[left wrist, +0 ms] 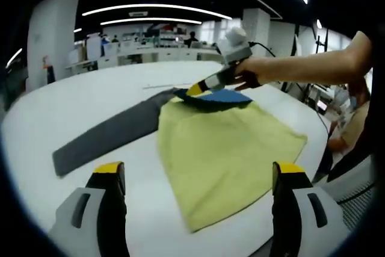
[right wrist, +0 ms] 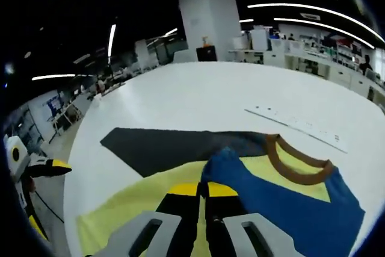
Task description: Fold the garment on the visible template until the final outline fits inside the template.
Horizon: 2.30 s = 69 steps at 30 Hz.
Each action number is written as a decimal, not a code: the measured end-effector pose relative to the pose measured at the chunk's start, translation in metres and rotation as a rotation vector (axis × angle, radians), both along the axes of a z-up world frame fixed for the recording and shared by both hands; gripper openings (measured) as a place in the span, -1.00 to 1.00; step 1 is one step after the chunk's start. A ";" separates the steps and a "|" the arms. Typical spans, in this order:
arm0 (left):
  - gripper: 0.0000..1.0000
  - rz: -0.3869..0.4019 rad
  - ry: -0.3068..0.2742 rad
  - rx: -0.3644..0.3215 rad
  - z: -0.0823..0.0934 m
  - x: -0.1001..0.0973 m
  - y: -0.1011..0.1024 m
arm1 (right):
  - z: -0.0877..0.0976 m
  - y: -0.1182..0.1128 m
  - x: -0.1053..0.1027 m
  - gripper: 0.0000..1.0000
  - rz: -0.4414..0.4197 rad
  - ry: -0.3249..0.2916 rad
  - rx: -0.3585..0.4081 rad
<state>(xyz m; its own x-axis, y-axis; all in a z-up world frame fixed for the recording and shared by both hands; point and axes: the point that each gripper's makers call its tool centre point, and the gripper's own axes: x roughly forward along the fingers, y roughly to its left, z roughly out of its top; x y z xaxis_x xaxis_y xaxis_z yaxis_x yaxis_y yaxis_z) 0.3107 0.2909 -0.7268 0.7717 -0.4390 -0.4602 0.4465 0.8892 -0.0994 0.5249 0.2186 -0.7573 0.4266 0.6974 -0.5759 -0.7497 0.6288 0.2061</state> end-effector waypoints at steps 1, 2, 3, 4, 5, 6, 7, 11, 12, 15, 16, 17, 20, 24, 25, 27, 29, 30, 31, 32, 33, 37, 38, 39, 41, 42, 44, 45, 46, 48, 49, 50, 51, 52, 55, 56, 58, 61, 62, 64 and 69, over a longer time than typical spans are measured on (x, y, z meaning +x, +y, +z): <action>0.97 -0.001 0.000 0.001 0.000 0.000 0.000 | -0.004 0.001 -0.001 -1.00 -0.004 0.008 -0.002; 0.97 -0.002 0.002 0.004 0.000 -0.001 0.000 | -0.008 0.002 -0.002 -1.00 -0.010 0.019 -0.006; 0.97 -0.001 0.004 0.007 0.000 -0.001 0.000 | -0.011 0.003 -0.002 -1.00 -0.014 0.029 -0.006; 0.97 0.000 0.004 0.006 0.000 -0.001 -0.001 | -0.015 0.004 -0.004 -1.00 -0.020 0.050 -0.003; 0.97 0.001 0.004 0.005 0.001 -0.001 -0.001 | -0.019 0.004 -0.007 -1.00 -0.022 0.067 -0.006; 0.97 0.004 0.005 0.004 0.001 -0.002 -0.002 | -0.021 0.004 -0.008 -1.00 -0.021 0.072 -0.010; 0.97 0.005 0.006 0.004 0.001 -0.002 -0.002 | -0.023 0.004 -0.010 -1.00 -0.016 0.079 -0.015; 0.97 0.006 0.008 0.006 0.001 -0.003 -0.002 | -0.020 0.003 -0.011 -0.85 -0.016 0.089 -0.002; 0.97 0.006 0.007 0.006 0.001 -0.002 -0.001 | -0.018 0.003 -0.011 -0.77 -0.019 0.087 0.003; 0.98 0.007 0.008 0.011 0.001 -0.002 -0.001 | -0.011 0.001 -0.009 -0.41 -0.027 0.079 0.016; 0.98 0.007 0.010 0.011 0.001 -0.001 0.000 | -0.007 -0.001 -0.008 -0.31 -0.026 0.067 0.014; 0.98 0.006 0.013 0.011 0.001 -0.001 -0.001 | -0.006 -0.002 -0.007 -0.21 -0.026 0.057 0.012; 0.98 0.003 0.004 0.010 0.002 0.000 0.000 | -0.002 -0.014 -0.003 0.03 -0.053 0.065 0.006; 0.98 0.003 0.003 0.011 0.002 0.002 0.001 | 0.002 -0.032 0.002 0.23 -0.101 0.069 0.005; 0.98 0.003 0.002 0.011 0.002 0.002 0.001 | 0.002 -0.037 0.001 0.27 -0.112 0.077 0.004; 0.98 0.003 0.000 0.012 0.003 0.002 0.001 | 0.002 -0.049 -0.001 0.39 -0.123 0.078 -0.007; 0.98 0.002 -0.003 0.014 0.004 0.003 0.001 | 0.002 -0.061 0.000 0.46 -0.135 0.072 -0.016; 0.98 0.004 0.000 0.011 0.003 0.003 0.001 | 0.002 -0.066 0.000 0.46 -0.143 0.070 -0.020; 0.98 0.005 0.000 0.003 0.004 0.003 0.001 | 0.003 -0.073 0.001 0.46 -0.152 0.061 -0.030; 0.98 0.008 -0.005 -0.010 0.005 0.004 0.000 | 0.003 -0.078 0.000 0.48 -0.156 0.059 -0.035; 0.98 0.011 -0.008 -0.015 0.006 0.004 0.001 | 0.003 -0.083 0.000 0.49 -0.163 0.060 -0.039; 0.98 0.011 -0.008 -0.006 0.004 0.006 0.005 | 0.008 -0.101 -0.002 0.53 -0.187 0.049 -0.037; 0.98 0.011 -0.008 -0.005 0.003 0.006 0.006 | 0.008 -0.105 -0.002 0.54 -0.192 0.046 -0.042; 0.98 0.012 -0.009 -0.004 0.003 0.007 0.006 | 0.008 -0.109 -0.002 0.55 -0.196 0.044 -0.045; 0.98 0.012 -0.009 -0.001 0.002 0.006 0.008 | 0.008 -0.119 -0.002 0.55 -0.207 0.036 -0.048; 0.98 0.013 -0.008 0.001 0.001 0.006 0.009 | 0.008 -0.124 -0.003 0.55 -0.212 0.033 -0.048; 0.98 0.015 -0.007 0.003 0.000 0.006 0.011 | 0.008 -0.132 -0.005 0.54 -0.216 0.031 -0.052; 0.98 0.015 -0.007 0.002 0.000 0.006 0.011 | 0.007 -0.137 -0.006 0.54 -0.218 0.030 -0.057; 0.98 0.016 -0.008 0.003 0.000 0.005 0.011 | 0.007 -0.140 -0.007 0.54 -0.220 0.027 -0.059; 0.98 0.016 -0.007 0.004 -0.001 0.005 0.012 | 0.005 -0.150 -0.009 0.53 -0.227 0.028 -0.071; 0.98 0.017 -0.007 0.004 -0.001 0.005 0.012 | 0.003 -0.157 -0.011 0.52 -0.233 0.031 -0.075; 0.98 0.017 -0.007 0.005 -0.001 0.005 0.013 | 0.002 -0.161 -0.011 0.52 -0.237 0.032 -0.078; 0.98 0.018 -0.008 0.004 -0.001 0.006 0.013 | 0.000 -0.166 -0.011 0.51 -0.247 0.035 -0.084; 0.98 0.019 -0.008 0.003 0.000 0.005 0.011 | -0.001 -0.172 -0.012 0.50 -0.255 0.033 -0.089; 0.98 0.020 -0.008 0.006 0.003 0.003 0.008 | -0.003 -0.187 -0.013 0.45 -0.281 0.037 -0.096; 0.98 0.019 -0.007 0.006 0.003 0.003 0.008 | -0.005 -0.193 -0.014 0.42 -0.289 0.038 -0.098; 0.98 0.018 -0.004 0.012 0.003 0.002 0.006 | -0.008 -0.201 -0.013 0.36 -0.302 0.042 -0.108; 0.98 0.018 -0.004 0.012 0.005 0.002 0.004 | -0.010 -0.210 -0.015 0.34 -0.317 0.049 -0.115; 0.98 0.018 -0.007 0.013 0.007 0.002 0.003 | -0.011 -0.215 -0.016 0.32 -0.328 0.053 -0.111; 0.98 0.018 -0.009 0.011 0.008 0.002 0.001 | -0.014 -0.221 -0.018 0.28 -0.336 0.059 -0.117; 0.98 0.014 -0.004 0.018 0.009 0.000 -0.001 | -0.018 -0.233 -0.021 0.09 -0.352 0.062 -0.132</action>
